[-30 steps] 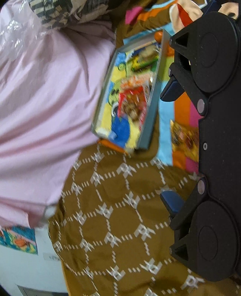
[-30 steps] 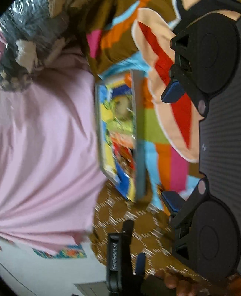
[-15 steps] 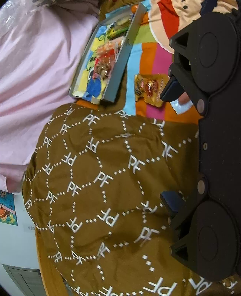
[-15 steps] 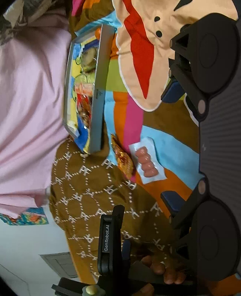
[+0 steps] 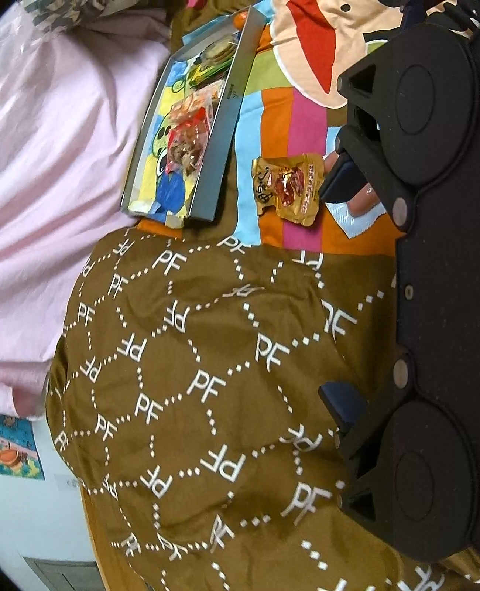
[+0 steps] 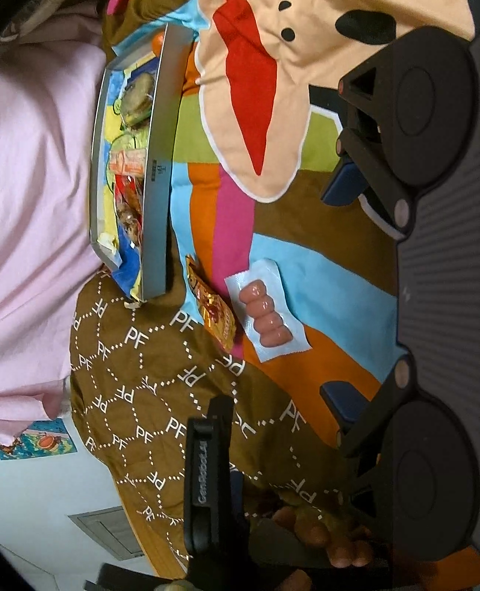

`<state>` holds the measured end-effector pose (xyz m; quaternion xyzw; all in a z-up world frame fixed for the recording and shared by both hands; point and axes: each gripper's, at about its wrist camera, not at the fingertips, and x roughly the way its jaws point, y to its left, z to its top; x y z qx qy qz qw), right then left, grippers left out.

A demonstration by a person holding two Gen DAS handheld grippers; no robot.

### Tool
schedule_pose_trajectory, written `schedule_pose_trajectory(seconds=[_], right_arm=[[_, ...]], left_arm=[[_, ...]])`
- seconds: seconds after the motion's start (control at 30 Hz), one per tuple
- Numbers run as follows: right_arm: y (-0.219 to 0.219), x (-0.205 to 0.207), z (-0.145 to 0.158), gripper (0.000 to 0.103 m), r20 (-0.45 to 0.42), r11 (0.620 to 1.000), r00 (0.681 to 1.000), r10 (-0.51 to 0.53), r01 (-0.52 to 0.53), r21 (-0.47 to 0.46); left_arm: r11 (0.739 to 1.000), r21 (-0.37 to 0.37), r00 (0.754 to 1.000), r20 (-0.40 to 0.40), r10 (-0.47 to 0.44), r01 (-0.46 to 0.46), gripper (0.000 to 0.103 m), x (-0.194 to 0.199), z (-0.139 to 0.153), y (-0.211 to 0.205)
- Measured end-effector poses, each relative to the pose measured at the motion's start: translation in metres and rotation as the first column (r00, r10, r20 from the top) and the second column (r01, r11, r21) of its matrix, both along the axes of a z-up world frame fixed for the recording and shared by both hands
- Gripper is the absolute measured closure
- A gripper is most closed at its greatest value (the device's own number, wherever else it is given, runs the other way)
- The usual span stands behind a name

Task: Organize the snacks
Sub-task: 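Open both tools and withdraw them from the tray toward the remaining snacks, then grasp the gold duck-heart snack pack with the left tool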

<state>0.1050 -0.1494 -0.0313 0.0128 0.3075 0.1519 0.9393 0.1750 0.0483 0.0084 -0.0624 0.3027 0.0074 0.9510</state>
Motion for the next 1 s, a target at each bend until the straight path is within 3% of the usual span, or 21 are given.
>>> schedule_pose_trajectory(seconds=[0.4, 0.6, 0.87, 1.0], right_arm=[[0.007, 0.016, -0.006, 0.0, -0.008, 1.0, 1.0, 0.021, -0.021, -0.001], [0.002, 0.027, -0.009, 0.0, 0.0, 1.0, 1.0, -0.006, 0.006, 0.002], [-0.009, 0.04, -0.01, 0.0, 0.002, 0.999, 0.999, -0.039, 0.039, 0.036], [-0.011, 0.044, -0.012, 0.0, -0.006, 0.998, 0.999, -0.039, 0.039, 0.052]], left_arm=[[0.992, 0.012, 0.992, -0.022, -0.123, 0.123, 0.001, 0.035, 0.0, -0.025], [0.968, -0.045, 0.962, -0.108, -0.25, 0.247, 0.001, 0.069, -0.006, -0.042], [0.951, 0.033, 0.94, -0.169, -0.297, 0.307, 0.001, 0.112, -0.014, -0.073], [0.95, 0.008, 0.932, -0.194, -0.305, 0.312, 0.001, 0.127, -0.014, -0.075]])
